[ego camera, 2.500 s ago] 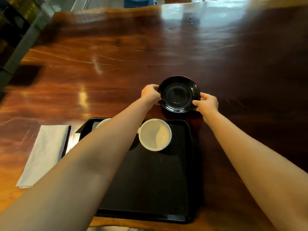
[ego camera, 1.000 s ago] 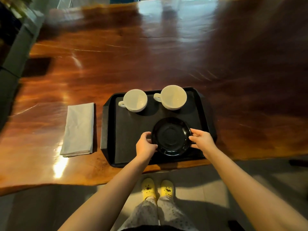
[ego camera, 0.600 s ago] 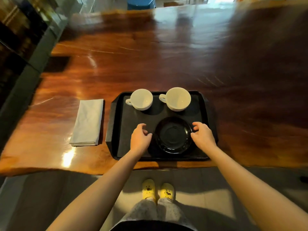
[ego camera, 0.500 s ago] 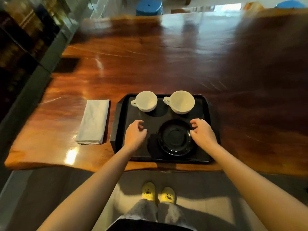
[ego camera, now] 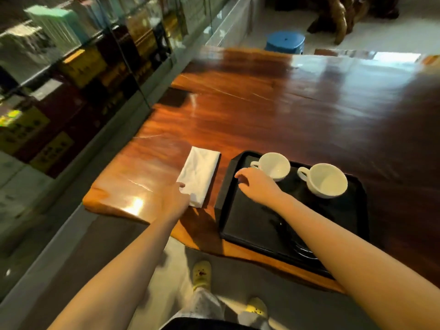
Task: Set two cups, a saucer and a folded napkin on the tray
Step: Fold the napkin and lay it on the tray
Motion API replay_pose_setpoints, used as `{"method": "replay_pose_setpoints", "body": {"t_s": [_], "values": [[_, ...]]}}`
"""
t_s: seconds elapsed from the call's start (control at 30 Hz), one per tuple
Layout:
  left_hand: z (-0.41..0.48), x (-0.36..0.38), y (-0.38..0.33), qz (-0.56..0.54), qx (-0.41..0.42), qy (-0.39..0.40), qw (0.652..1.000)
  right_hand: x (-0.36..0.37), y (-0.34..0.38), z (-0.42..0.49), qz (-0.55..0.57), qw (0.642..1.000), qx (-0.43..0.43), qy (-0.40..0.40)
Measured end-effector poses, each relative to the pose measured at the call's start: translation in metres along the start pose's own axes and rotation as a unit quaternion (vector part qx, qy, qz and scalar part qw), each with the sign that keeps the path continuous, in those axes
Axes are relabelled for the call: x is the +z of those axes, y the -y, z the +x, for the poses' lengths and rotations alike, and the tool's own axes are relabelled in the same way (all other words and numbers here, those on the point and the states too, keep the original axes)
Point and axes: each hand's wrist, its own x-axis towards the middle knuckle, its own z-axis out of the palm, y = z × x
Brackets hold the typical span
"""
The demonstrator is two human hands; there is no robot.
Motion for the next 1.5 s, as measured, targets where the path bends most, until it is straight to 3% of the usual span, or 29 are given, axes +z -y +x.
{"method": "replay_pose_setpoints", "body": {"t_s": [0.1, 0.2, 0.33, 0.47, 0.6, 0.7, 0.77, 0.87, 1.03, 1.17, 1.33, 1.5], "values": [[0.020, -0.004, 0.019, 0.067, 0.087, 0.023, 0.994, 0.041, 0.028, 0.028, -0.040, 0.997, -0.012, 0.064], [0.040, -0.006, 0.038, 0.203, 0.234, 0.064, 0.949, 0.076, 0.044, 0.052, -0.066, 0.992, -0.010, 0.109], [0.052, -0.016, 0.059, 0.267, 0.334, 0.114, 0.897, 0.104, 0.052, 0.073, -0.161, 0.975, -0.014, 0.153], [0.069, -0.022, 0.071, 0.283, 0.442, 0.107, 0.844, 0.130, 0.063, 0.081, -0.274, 0.955, -0.018, 0.112], [0.085, -0.015, 0.074, 0.353, 0.537, 0.102, 0.759, 0.152, 0.070, 0.089, -0.379, 0.920, -0.041, 0.094], [0.090, -0.011, 0.067, 0.401, 0.573, 0.090, 0.709, 0.147, 0.069, 0.097, -0.385, 0.915, -0.058, 0.106], [0.091, -0.010, 0.061, 0.392, 0.570, 0.090, 0.716, 0.137, 0.066, 0.103, -0.306, 0.948, -0.025, 0.082], [0.092, -0.013, 0.058, 0.347, 0.538, 0.105, 0.761, 0.123, 0.063, 0.106, -0.197, 0.978, 0.032, 0.056], [0.103, -0.030, 0.058, 0.228, 0.533, 0.120, 0.806, 0.102, 0.058, 0.106, -0.118, 0.986, 0.061, 0.099], [0.109, -0.035, 0.059, 0.076, 0.436, 0.148, 0.885, 0.086, 0.052, 0.103, -0.021, 0.992, 0.051, 0.115], [0.120, -0.035, 0.038, -0.094, 0.300, 0.176, 0.933, 0.081, 0.047, 0.107, 0.227, 0.967, 0.116, 0.014], [0.132, -0.021, 0.007, -0.113, 0.279, 0.117, 0.947, 0.091, 0.044, 0.126, 0.293, 0.942, 0.136, -0.093]]}}
